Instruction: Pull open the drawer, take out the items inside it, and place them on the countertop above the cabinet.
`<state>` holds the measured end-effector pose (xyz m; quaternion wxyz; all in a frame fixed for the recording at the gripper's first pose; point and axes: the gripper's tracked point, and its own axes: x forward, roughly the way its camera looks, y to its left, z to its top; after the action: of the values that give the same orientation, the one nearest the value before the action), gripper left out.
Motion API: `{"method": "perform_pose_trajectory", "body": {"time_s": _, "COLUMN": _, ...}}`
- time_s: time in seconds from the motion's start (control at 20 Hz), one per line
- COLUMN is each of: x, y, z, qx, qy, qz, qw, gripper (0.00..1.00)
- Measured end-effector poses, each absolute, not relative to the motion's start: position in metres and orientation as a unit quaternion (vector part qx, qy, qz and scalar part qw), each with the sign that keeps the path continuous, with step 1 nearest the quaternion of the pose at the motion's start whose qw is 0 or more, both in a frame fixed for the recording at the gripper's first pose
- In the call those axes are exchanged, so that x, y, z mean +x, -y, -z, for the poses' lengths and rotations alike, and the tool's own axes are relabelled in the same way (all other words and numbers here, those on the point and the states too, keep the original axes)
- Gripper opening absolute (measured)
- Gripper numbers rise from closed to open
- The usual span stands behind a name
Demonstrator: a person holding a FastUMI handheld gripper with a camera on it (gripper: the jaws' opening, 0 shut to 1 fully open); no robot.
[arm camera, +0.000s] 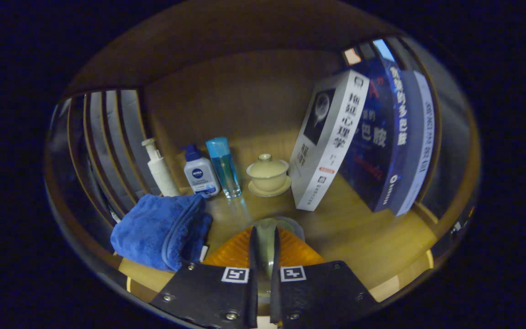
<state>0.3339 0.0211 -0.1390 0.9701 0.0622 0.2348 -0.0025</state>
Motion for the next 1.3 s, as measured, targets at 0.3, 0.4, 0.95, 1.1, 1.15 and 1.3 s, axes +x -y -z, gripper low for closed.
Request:
{"method": "perform_pose_trajectory", "body": {"time_s": 0.3, "x": 0.371, "y": -0.020, "z": 0.139, "qx": 0.044, "qy": -0.201, "qz": 0.010, "qw": 0.978, "gripper": 0.11}}
{"method": "perform_pose_trajectory", "body": {"time_s": 0.4, "x": 0.372, "y": -0.022, "z": 0.138, "qx": 0.048, "qy": -0.208, "qz": 0.016, "qw": 0.977, "gripper": 0.13}}
{"method": "perform_pose_trajectory", "body": {"time_s": 0.95, "x": 0.311, "y": -0.045, "z": 0.093, "qx": -0.007, "qy": -0.148, "qz": -0.003, "qw": 0.989, "gripper": 0.99}}
{"method": "perform_pose_trajectory", "body": {"time_s": 1.1, "x": 0.273, "y": -0.049, "z": 0.069, "qx": -0.017, "qy": -0.127, "qz": -0.009, "qw": 0.992, "gripper": 0.99}}
{"method": "perform_pose_trajectory", "body": {"time_s": 1.15, "x": 0.260, "y": -0.049, "z": 0.062, "qx": -0.020, "qy": -0.121, "qz": -0.009, "qw": 0.992, "gripper": 0.99}}
{"method": "perform_pose_trajectory", "body": {"time_s": 1.3, "x": 0.215, "y": -0.050, "z": 0.053, "qx": -0.017, "qy": -0.117, "qz": -0.013, "qw": 0.993, "gripper": 0.99}}
